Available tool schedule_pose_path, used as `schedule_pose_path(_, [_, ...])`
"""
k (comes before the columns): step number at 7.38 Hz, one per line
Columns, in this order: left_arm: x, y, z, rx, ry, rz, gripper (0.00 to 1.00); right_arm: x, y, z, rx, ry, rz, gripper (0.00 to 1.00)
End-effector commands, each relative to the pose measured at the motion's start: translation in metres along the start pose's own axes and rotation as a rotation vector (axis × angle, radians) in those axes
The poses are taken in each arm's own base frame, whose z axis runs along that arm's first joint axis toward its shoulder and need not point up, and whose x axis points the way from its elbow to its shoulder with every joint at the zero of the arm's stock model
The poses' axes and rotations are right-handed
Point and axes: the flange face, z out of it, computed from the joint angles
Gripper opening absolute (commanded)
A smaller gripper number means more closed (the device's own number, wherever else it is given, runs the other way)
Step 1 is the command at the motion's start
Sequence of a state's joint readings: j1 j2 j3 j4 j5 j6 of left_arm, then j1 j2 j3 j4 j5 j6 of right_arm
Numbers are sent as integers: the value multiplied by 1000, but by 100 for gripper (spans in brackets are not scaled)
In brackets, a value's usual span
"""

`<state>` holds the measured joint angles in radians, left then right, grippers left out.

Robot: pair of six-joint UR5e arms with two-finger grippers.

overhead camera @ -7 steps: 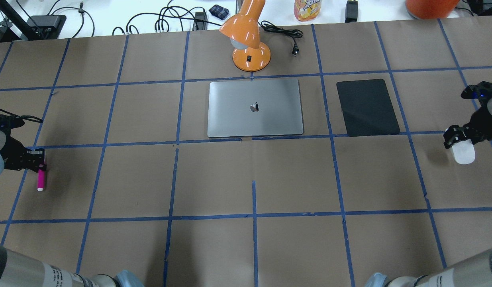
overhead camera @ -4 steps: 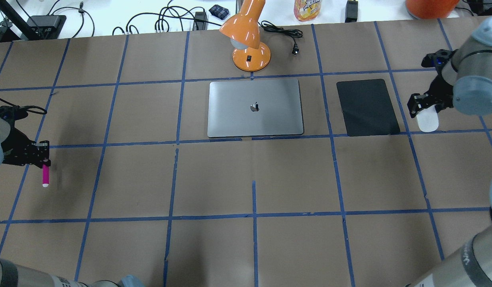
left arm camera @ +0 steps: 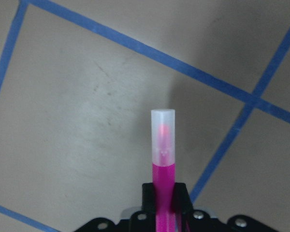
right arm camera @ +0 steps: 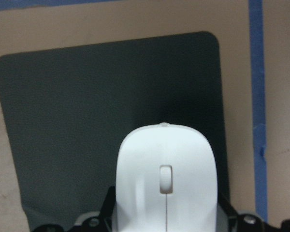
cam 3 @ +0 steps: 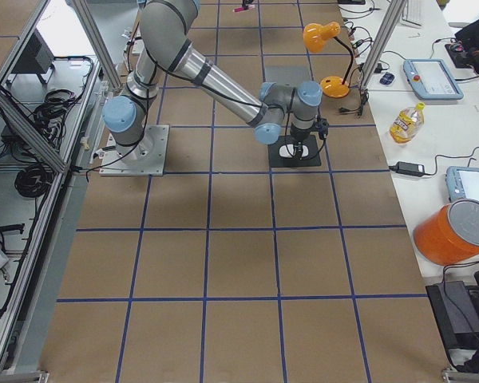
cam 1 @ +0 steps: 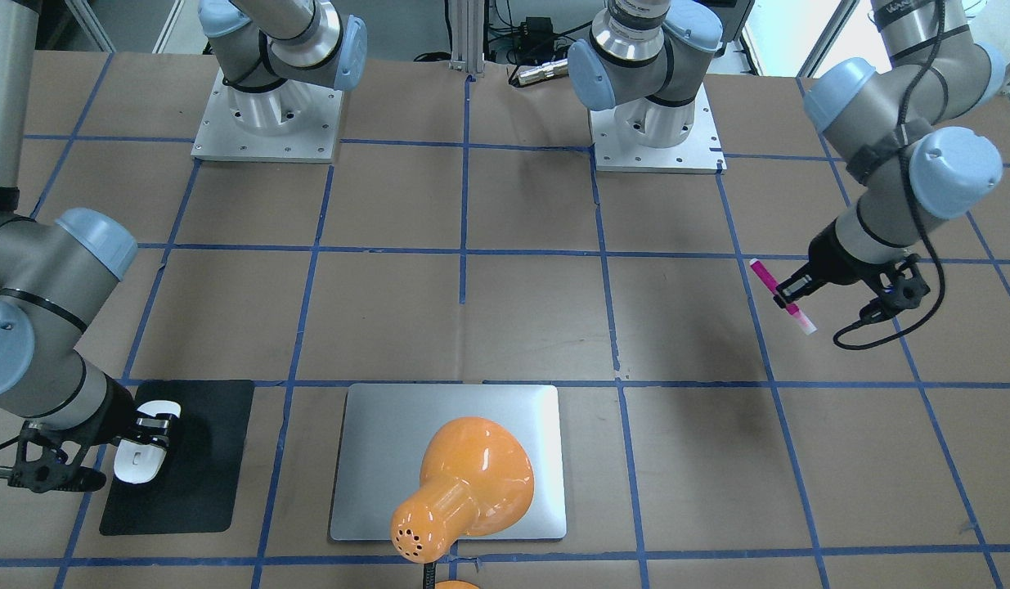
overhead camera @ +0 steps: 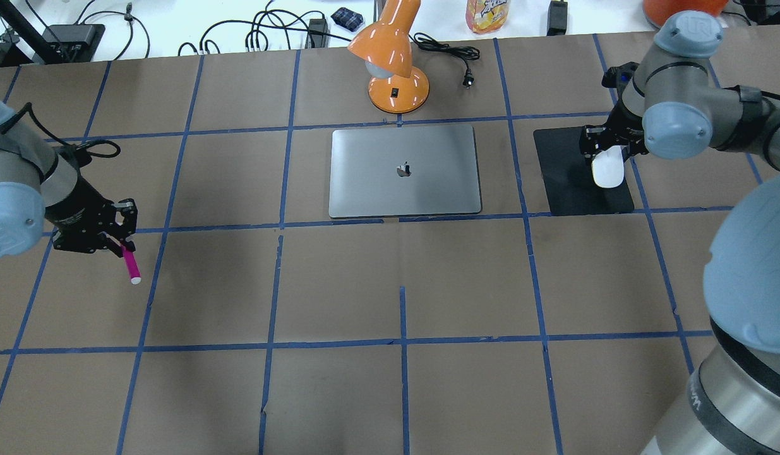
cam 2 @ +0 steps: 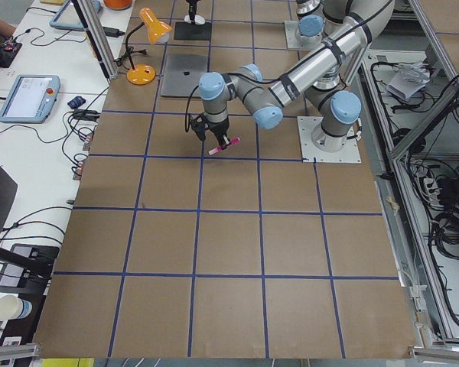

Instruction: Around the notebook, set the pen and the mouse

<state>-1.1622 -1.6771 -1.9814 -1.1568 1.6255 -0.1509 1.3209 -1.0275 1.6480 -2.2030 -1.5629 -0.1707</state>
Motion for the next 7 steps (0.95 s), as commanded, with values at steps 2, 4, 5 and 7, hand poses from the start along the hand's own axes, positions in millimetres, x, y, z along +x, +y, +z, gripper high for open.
schedule_pose_path(2, [114, 80, -10, -15, -22, -209, 12, -22, -3, 5, -32, -23, 6, 44])
schedule_pose_path(4, [176, 136, -8, 11, -26, -333, 13, -22, -5, 16, -45, -26, 7, 96])
schedule_pose_path(5, [206, 165, -3, -16, 5, -400, 13, -22, -6, 15, -38, -25, 7, 100])
schedule_pose_path(7, [249, 187, 12, -93, 125, -574, 13, -27, -5, -8, -45, -22, 0, 100])
